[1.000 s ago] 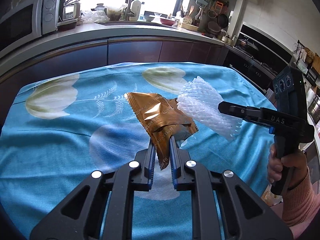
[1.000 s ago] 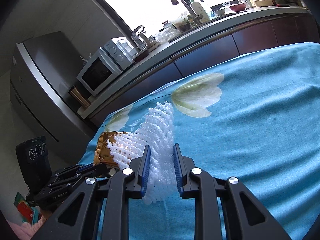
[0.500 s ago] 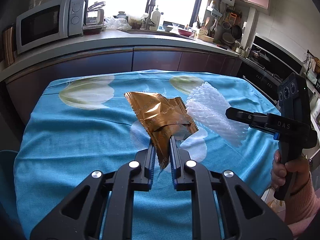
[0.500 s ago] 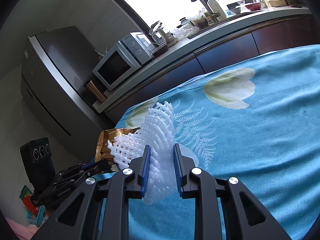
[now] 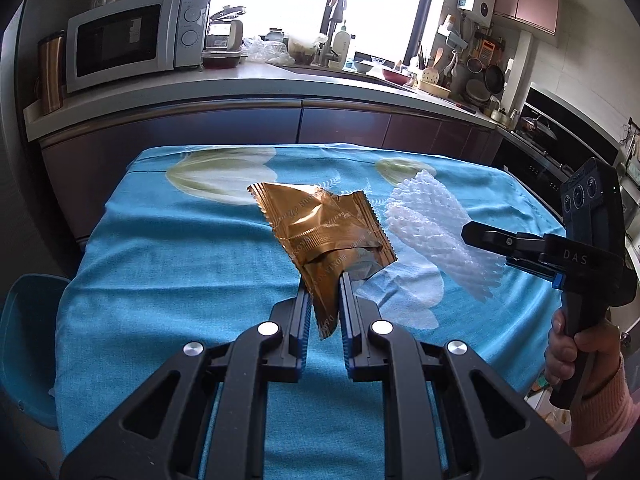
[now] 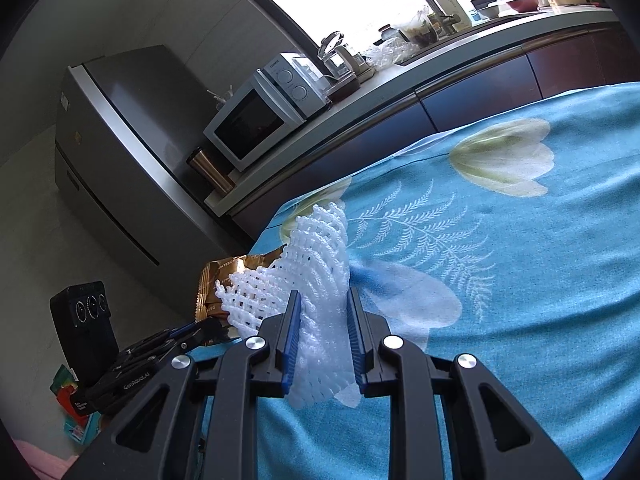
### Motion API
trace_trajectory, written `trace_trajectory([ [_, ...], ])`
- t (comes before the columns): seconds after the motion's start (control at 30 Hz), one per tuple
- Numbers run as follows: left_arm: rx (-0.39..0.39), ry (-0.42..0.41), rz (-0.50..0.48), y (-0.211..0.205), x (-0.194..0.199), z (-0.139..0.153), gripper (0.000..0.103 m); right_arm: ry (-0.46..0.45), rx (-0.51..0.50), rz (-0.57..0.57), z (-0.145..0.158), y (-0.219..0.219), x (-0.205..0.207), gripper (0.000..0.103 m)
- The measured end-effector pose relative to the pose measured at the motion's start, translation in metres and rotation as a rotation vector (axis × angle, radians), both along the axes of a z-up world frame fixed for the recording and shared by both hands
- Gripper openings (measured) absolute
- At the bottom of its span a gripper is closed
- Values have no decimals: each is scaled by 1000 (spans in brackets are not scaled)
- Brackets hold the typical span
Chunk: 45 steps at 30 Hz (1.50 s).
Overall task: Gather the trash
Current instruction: 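Lift the gold wrapper and foam net with both tools above the table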
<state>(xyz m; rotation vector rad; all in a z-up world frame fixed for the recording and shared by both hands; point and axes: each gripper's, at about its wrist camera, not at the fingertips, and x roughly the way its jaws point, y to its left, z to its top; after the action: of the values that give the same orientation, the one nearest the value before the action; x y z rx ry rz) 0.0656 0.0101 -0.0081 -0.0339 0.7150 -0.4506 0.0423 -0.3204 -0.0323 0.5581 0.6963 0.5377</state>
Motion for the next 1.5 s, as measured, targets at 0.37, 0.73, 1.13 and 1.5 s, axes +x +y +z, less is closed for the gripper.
trace_trajectory([
  [0.37,-5,-10,31,18,-9,0,14,1,5,23,0,15,-1,21],
  [0.73,-3,-14,58,28,-19,2,14,-5,6,42,2,23,0,21],
  [1.13,-7,-11,81,37,-22,3,14,-4,7,64,1,27,2,21],
  [1.5,-8,-17,98,45,-24,3,14,-3,6,86,0,32,9,21],
])
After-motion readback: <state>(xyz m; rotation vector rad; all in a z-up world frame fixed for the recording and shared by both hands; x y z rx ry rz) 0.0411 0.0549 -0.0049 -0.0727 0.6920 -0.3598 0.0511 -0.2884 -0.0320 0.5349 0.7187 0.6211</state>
